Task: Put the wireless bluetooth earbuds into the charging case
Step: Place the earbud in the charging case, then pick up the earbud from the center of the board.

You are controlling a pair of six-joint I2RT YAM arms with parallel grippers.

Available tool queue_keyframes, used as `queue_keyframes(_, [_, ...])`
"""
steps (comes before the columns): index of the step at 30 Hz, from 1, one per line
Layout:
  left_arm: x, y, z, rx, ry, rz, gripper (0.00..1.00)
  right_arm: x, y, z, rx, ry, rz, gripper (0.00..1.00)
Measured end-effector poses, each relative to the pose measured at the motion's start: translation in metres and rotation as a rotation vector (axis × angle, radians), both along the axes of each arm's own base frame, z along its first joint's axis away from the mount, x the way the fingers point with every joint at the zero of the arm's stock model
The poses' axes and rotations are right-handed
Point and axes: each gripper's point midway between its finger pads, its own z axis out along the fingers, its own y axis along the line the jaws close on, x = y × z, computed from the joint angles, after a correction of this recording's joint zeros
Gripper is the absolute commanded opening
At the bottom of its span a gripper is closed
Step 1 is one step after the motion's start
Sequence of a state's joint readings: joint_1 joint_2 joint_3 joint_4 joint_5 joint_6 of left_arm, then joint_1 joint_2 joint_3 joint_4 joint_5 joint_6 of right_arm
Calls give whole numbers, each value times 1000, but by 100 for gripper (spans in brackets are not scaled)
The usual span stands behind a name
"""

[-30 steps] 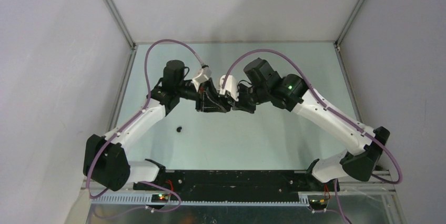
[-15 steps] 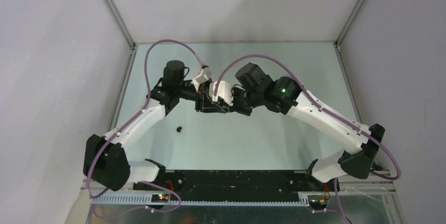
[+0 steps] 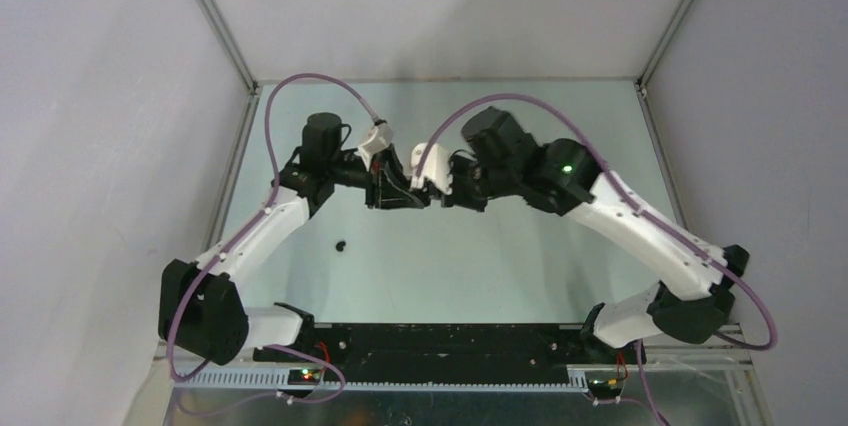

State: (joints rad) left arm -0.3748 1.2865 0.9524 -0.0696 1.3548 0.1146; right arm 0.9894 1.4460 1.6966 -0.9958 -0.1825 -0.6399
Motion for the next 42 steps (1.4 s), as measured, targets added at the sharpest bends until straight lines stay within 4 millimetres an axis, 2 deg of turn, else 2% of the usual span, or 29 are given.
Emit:
queue_keyframes(1, [3, 3, 1, -1, -4, 13, 0, 0, -2, 11, 26, -11, 1, 24])
queue_keyframes(2, [8, 7, 2, -1, -11, 36, 0, 0, -6, 27, 69, -27, -2, 37])
queue_keyframes(3, [10, 10, 4, -3, -17, 52, 0, 0, -11, 37, 94, -37, -8, 60])
queue_keyframes(4, [15, 15, 7, -5, -27, 77, 0, 2, -18, 48, 131, -48, -22, 74])
queue_keyframes(5, [19, 21, 10, -8, -40, 103, 0, 4, -26, 58, 163, -54, -42, 93])
queue_keyframes(7, [29, 37, 20, -17, -76, 170, 0, 13, -41, 73, 219, -67, -87, 99])
queue_keyframes(9, [41, 61, 36, -28, -132, 263, 0, 30, -55, 82, 276, -86, -144, 99])
queue_keyframes(12, [52, 92, 58, -36, -210, 379, 0, 55, -63, 70, 300, -60, -201, 98])
queue_keyframes(14, [56, 114, 71, -36, -256, 451, 0, 69, -55, 51, 285, -12, -197, 93])
queue_keyframes(16, [57, 140, 80, -27, -291, 536, 0, 83, -38, 26, 256, 47, -180, 86])
queue_keyframes(19, [51, 171, 84, -6, -324, 645, 0, 102, -2, -26, 186, 171, -149, 79])
queue_keyframes(21, [42, 183, 85, 8, -341, 693, 0, 114, 27, -57, 140, 261, -141, 76])
queue_keyframes(24, [27, 193, 84, 16, -368, 733, 0, 135, 82, -92, 119, 351, -124, 74])
queue_keyframes(27, [18, 200, 80, 20, -374, 771, 0, 145, 132, -126, 116, 429, -127, 72])
queue_keyframes(29, [15, 201, 78, 17, -371, 780, 0, 141, 160, -157, 100, 496, -143, 72])
queue_keyframes(34, [11, 201, 69, 16, -350, 789, 0, 109, 194, -219, 17, 615, -200, 76])
queue_keyframes(38, [7, 199, 63, 16, -344, 786, 0, 86, 214, -244, -10, 656, -235, 78])
queue_keyframes(42, [5, 197, 59, 16, -340, 784, 0, 70, 226, -253, -18, 692, -254, 79])
